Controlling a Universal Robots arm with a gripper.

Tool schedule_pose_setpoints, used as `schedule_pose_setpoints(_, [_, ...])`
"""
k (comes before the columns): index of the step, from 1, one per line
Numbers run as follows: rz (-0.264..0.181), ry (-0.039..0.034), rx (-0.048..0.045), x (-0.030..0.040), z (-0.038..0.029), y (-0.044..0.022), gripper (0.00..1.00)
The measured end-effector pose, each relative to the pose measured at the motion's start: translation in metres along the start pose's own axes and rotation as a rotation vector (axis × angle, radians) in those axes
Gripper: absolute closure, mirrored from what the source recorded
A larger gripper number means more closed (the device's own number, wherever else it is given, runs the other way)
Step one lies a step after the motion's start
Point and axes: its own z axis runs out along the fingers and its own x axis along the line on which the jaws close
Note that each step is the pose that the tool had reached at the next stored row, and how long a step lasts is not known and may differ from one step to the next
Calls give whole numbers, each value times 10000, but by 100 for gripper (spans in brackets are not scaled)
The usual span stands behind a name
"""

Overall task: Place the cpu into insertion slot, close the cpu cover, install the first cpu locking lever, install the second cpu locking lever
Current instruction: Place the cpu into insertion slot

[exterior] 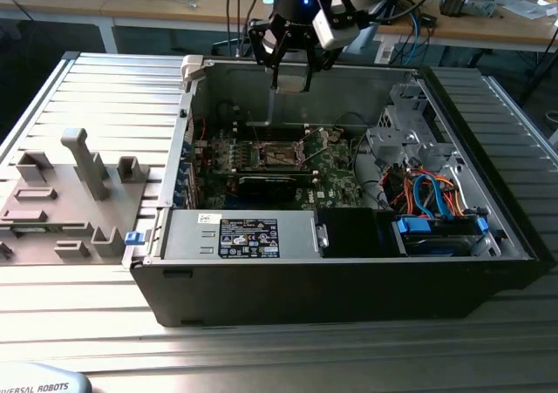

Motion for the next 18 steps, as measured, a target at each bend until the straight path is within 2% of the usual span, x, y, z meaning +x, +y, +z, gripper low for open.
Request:
schedule_pose_setpoints(4, [198, -16, -3, 0, 3, 0, 46])
schedule_pose_setpoints(18, [286, -24, 2, -1, 8, 0, 46])
